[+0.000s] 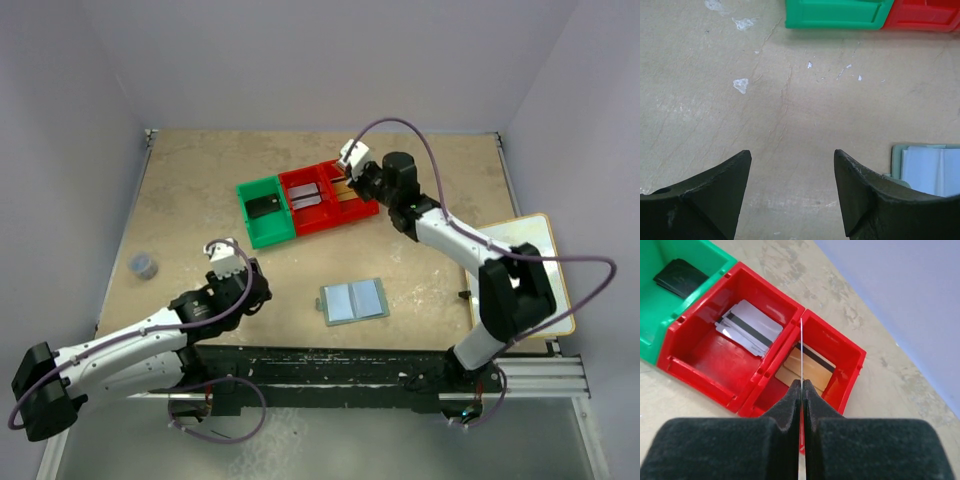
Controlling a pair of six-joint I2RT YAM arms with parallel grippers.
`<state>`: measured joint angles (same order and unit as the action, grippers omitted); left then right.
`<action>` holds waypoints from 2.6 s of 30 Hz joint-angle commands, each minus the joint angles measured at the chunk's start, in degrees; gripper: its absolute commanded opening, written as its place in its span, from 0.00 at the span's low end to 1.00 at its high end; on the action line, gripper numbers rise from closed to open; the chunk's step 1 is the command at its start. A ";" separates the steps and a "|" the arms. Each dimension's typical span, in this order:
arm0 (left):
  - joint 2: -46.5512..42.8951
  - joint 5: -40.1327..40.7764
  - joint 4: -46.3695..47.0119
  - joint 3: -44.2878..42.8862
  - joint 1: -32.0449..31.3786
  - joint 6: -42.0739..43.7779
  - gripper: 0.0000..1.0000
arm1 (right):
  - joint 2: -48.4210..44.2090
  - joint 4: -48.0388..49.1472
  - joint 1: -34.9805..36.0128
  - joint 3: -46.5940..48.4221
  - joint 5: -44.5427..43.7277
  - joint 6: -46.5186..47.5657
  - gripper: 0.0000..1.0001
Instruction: Take the credit cards out of the card holder
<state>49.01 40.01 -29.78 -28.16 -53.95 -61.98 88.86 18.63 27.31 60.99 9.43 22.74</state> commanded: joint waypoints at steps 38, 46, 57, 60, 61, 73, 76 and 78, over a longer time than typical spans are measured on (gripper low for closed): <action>-5.43 -0.15 -7.41 -2.16 0.34 -3.00 0.70 | 5.65 -7.38 -3.05 -2.44 10.30 -12.96 0.00; -2.76 -1.06 -4.46 -2.10 0.34 -2.22 0.70 | 6.52 -6.93 -3.14 1.17 4.16 -4.22 0.00; -1.68 -2.05 -4.60 -3.43 0.35 -0.07 0.71 | 16.46 -10.36 -3.14 9.67 0.47 16.03 0.00; -1.91 -1.63 -4.94 -3.63 0.34 0.19 0.71 | 16.52 -6.81 -3.14 8.31 -1.50 20.03 0.00; -2.03 -1.46 -5.10 -3.65 0.34 0.27 0.71 | 16.64 -5.17 -3.14 7.82 -2.47 20.85 0.01; -1.53 -0.39 -6.68 -5.04 0.35 0.93 0.72 | 22.22 -3.96 -2.56 10.70 -5.43 27.39 0.06; -1.60 -0.20 -6.96 -5.16 0.34 0.97 0.72 | 23.22 -4.11 -2.53 11.34 -6.78 27.53 0.07; -1.78 -0.28 -6.80 -5.00 0.34 0.94 0.72 | 23.86 -4.51 -2.45 11.87 -7.13 27.83 0.09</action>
<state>47.57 38.13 -36.38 -30.87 -53.95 -61.91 112.66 13.19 24.75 69.76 4.67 48.49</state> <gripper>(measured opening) 0.715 0.066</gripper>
